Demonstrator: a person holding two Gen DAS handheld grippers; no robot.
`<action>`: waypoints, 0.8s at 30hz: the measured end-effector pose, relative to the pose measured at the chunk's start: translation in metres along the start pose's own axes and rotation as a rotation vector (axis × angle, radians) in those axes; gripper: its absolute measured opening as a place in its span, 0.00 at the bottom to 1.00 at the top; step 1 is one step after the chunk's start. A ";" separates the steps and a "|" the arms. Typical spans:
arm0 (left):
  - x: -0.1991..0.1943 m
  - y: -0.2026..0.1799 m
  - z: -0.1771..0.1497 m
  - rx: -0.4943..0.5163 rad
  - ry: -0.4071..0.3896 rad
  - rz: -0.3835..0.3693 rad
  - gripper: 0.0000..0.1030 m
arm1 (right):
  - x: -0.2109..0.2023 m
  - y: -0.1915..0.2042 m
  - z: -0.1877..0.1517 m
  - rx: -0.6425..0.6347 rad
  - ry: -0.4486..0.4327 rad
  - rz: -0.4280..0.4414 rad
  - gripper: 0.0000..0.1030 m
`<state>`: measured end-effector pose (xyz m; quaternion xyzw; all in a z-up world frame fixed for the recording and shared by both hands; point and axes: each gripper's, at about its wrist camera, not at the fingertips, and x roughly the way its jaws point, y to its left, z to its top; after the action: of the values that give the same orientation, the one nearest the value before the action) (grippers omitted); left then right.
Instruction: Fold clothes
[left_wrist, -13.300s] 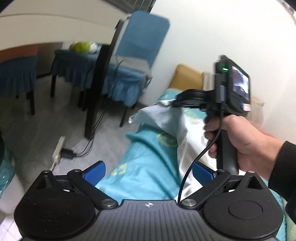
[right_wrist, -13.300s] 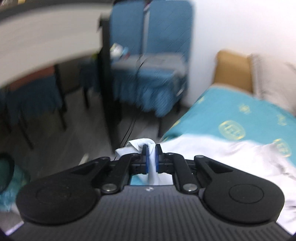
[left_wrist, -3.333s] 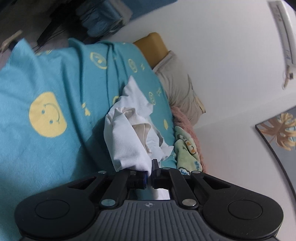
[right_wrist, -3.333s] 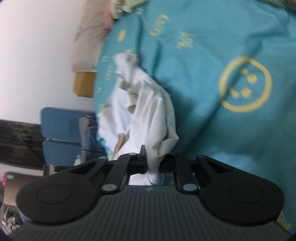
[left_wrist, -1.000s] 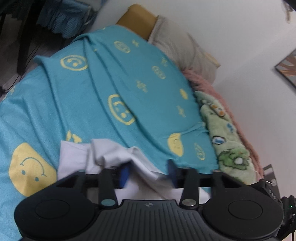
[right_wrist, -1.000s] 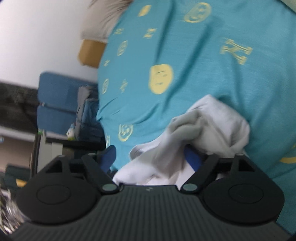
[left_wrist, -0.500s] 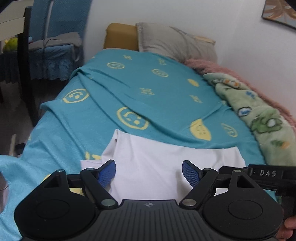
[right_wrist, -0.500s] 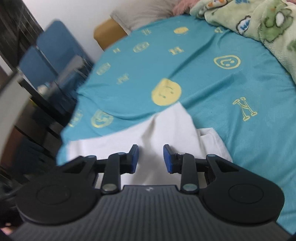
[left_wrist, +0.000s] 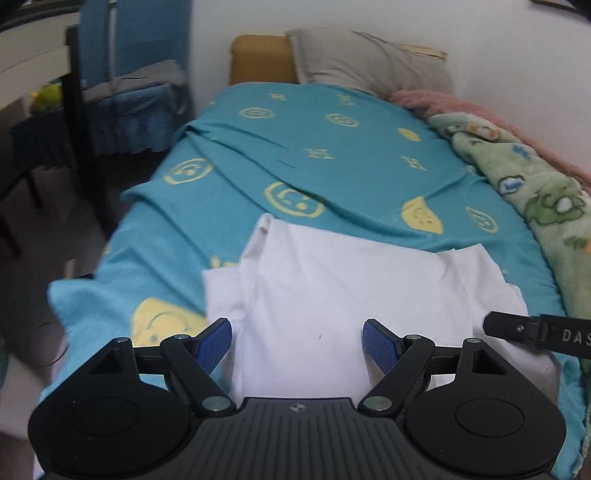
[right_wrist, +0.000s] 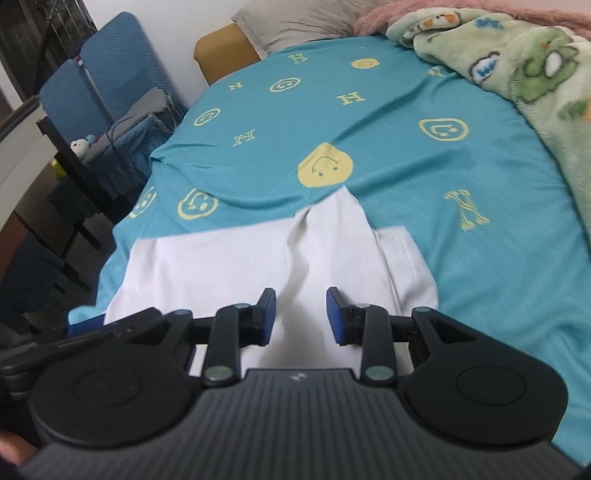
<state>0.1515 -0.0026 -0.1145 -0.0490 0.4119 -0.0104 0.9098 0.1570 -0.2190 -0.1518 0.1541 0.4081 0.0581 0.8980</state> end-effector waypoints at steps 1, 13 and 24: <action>-0.005 0.000 -0.002 -0.013 0.002 -0.014 0.78 | -0.005 0.000 -0.003 0.002 -0.001 -0.003 0.33; -0.034 0.033 -0.032 -0.261 0.143 -0.174 0.81 | 0.007 -0.007 -0.013 0.028 0.063 -0.019 0.30; 0.004 0.069 -0.061 -0.609 0.340 -0.317 0.83 | 0.007 -0.010 -0.012 0.069 0.069 -0.008 0.30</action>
<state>0.1072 0.0611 -0.1641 -0.3776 0.5287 -0.0364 0.7593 0.1528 -0.2246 -0.1676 0.1812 0.4412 0.0457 0.8777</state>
